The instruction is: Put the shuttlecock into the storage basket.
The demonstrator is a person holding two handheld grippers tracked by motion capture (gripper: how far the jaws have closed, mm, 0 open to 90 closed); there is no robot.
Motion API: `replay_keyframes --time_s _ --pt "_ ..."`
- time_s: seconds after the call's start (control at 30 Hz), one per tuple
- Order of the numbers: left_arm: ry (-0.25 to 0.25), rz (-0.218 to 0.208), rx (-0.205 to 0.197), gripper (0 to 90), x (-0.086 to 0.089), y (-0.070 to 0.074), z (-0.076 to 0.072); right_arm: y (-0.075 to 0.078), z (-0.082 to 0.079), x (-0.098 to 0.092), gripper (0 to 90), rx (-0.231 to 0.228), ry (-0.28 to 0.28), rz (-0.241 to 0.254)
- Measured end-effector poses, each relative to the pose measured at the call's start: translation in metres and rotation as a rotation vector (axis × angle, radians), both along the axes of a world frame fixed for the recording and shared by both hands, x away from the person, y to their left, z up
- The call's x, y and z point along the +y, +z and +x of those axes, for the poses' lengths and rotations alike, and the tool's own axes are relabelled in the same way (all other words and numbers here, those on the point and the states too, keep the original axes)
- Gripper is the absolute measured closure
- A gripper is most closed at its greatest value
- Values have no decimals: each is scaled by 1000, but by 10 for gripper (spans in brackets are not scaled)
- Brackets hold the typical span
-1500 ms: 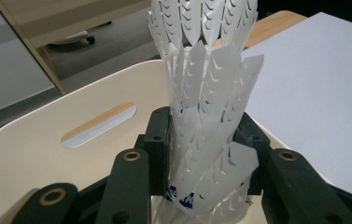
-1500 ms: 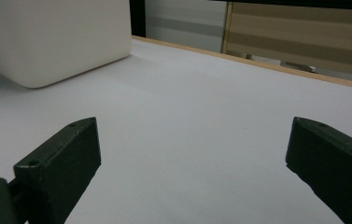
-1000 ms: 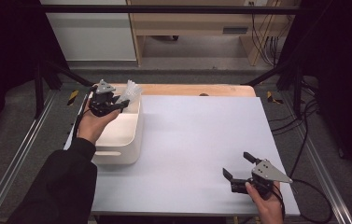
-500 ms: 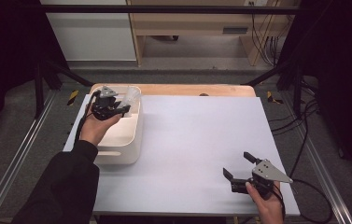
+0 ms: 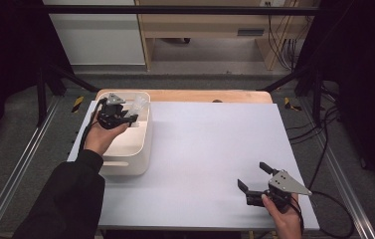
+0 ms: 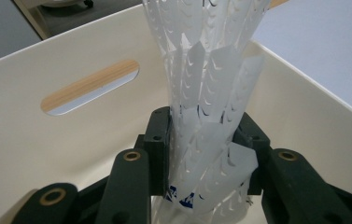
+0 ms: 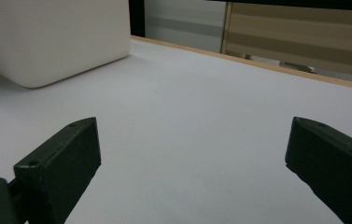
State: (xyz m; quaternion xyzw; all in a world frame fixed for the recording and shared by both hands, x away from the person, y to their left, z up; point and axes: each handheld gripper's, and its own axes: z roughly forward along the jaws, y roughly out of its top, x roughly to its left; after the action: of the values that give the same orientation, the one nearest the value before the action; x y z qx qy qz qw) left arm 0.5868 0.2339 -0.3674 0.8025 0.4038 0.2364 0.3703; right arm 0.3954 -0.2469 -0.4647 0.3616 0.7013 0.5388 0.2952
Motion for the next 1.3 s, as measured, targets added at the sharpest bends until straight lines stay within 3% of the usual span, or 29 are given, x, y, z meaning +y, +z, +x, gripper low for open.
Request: replay_keyframes --time_s 0.53,1.17,1.3 --pt "-40 56 72 638 1 -9 3 0 0 0 35 0 2 -2" --pt "-41 66 84 638 -1 -11 4 -1 0 1 35 6 3 -2" --pt "-40 103 91 638 -3 -13 4 -1 0 1 35 9 3 -2"
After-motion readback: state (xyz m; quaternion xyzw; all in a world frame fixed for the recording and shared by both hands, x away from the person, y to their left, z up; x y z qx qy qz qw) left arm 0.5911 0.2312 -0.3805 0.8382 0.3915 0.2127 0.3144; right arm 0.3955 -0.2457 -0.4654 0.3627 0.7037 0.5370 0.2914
